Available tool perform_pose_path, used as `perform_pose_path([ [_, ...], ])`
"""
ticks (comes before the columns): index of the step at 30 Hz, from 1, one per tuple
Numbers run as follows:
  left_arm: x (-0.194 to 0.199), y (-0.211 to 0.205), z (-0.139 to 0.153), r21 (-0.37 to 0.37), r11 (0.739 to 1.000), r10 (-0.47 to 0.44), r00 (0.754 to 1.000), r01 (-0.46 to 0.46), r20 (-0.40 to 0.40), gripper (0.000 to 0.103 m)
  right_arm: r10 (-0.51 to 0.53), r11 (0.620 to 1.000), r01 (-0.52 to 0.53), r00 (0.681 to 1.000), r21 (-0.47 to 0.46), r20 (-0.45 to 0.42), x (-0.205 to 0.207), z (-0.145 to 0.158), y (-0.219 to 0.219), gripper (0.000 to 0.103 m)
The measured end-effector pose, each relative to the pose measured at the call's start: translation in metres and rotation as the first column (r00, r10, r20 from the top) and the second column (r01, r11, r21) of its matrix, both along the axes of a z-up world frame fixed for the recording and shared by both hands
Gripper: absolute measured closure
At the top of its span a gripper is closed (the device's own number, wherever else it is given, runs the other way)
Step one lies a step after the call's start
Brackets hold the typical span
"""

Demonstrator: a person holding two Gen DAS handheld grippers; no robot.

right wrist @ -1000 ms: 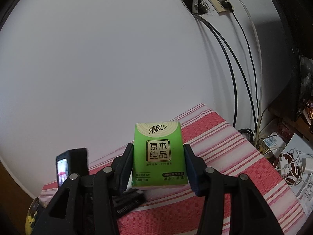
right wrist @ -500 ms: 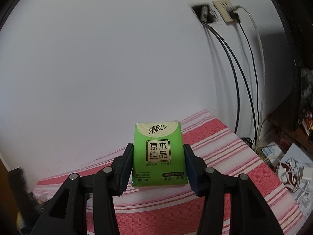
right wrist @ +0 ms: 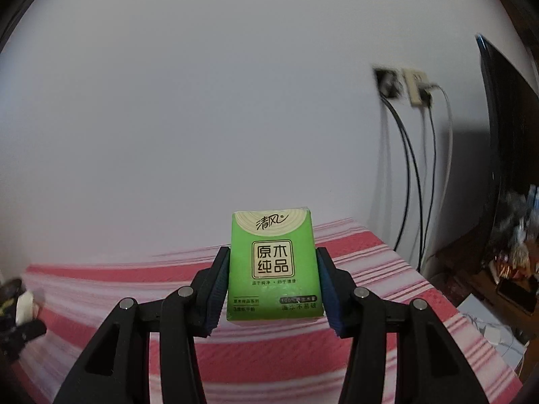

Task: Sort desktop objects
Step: 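Carry the white packet and green tissue packet over the silver tin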

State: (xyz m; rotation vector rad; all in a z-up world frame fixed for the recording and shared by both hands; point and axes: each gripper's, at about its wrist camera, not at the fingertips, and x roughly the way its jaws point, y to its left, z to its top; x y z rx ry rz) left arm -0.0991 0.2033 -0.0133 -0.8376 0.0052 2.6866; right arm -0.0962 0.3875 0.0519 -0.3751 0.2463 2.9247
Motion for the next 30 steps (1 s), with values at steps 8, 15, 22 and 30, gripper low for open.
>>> perform_pose_path([
  [8, 0.013, -0.034, -0.01, 0.041, 0.999, 0.021, 0.999, -0.022, 0.027, 0.061, 0.073, 0.997, -0.074, 0.997, -0.024, -0.023, 0.047, 0.001, -0.066, 0.051],
  [15, 0.032, -0.064, -0.005, 0.092, 0.995, 0.036, 0.999, -0.037, 0.003, 0.061, 0.185, 0.98, -0.185, 0.983, -0.074, -0.005, 0.065, -0.005, -0.131, 0.051],
  [22, 0.051, -0.115, 0.008, 0.129, 0.987, 0.097, 0.994, -0.091, -0.044, 0.061, 0.325, 0.941, -0.323, 0.946, -0.1, -0.005, 0.076, -0.003, -0.204, 0.051],
  [30, 0.059, -0.194, 0.024, 0.125, 0.961, 0.257, 0.963, -0.246, -0.083, 0.061, 0.515, 0.855, -0.516, 0.857, -0.054, -0.031, 0.069, 0.018, -0.301, 0.051],
])
